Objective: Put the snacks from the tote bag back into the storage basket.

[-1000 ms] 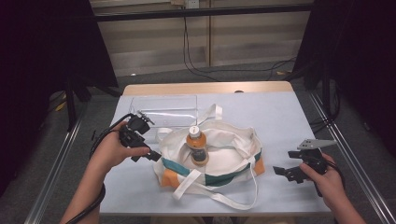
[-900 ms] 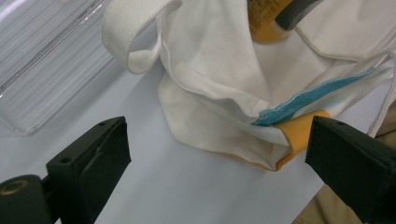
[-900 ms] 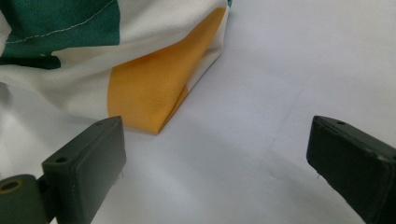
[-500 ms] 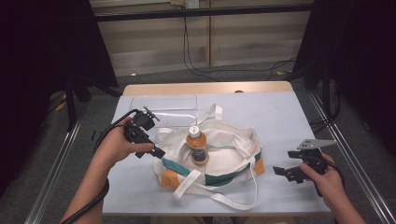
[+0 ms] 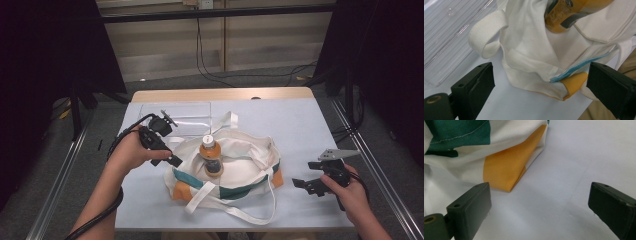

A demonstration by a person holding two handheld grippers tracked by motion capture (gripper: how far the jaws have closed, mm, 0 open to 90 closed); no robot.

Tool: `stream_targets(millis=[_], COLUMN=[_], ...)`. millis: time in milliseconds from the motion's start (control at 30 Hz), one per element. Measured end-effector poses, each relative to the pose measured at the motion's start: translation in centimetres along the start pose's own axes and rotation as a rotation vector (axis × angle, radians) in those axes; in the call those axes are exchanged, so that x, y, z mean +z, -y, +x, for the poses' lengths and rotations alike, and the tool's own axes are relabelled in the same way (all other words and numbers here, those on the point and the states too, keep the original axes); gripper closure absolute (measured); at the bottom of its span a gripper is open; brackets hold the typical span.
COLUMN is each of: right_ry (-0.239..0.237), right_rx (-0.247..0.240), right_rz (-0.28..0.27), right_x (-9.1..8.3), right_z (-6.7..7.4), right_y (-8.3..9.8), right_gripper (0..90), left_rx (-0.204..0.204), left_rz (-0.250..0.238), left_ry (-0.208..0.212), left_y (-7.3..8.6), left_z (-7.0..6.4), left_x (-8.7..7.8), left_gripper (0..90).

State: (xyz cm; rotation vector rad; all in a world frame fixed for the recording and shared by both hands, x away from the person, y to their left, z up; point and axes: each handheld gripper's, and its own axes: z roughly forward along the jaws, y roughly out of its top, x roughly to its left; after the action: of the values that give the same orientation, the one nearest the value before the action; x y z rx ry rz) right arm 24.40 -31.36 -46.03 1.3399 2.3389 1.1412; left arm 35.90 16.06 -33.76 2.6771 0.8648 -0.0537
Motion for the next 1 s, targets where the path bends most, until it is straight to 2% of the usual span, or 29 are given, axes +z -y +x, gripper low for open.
stream_targets(millis=[300, 333, 367, 433, 1000], right_ry=[-0.004, -0.004, -0.004, -0.004, -0.010], right_rx=[0.000, -0.002, -0.002, -0.004, -0.002], right_rz=[0.000, 0.001, 0.001, 0.001, 0.002], right_x=[0.0, 0.0, 0.0, 0.0, 0.1], right_z=[0.0, 0.0, 0.0, 0.0, 0.0], right_y=[0.0, 0.0, 0.0, 0.0, 0.0], right_gripper=[4.5, 4.5, 4.5, 4.5, 4.5], left_rx=[0.023, 0.019, 0.028, 0.024, 0.060], left_rz=[0.011, -0.001, 0.016, 0.004, 0.010], left_ry=[0.001, 0.003, 0.003, 0.001, 0.013], left_y=[-1.0, -1.0, -1.2, -1.3, -3.0], left_z=[-0.4, -0.5, -0.5, -0.6, -1.4], left_x=[0.1, 0.2, 0.1, 0.3, 1.0], left_gripper=[7.4, 7.5, 7.4, 7.5, 8.4])
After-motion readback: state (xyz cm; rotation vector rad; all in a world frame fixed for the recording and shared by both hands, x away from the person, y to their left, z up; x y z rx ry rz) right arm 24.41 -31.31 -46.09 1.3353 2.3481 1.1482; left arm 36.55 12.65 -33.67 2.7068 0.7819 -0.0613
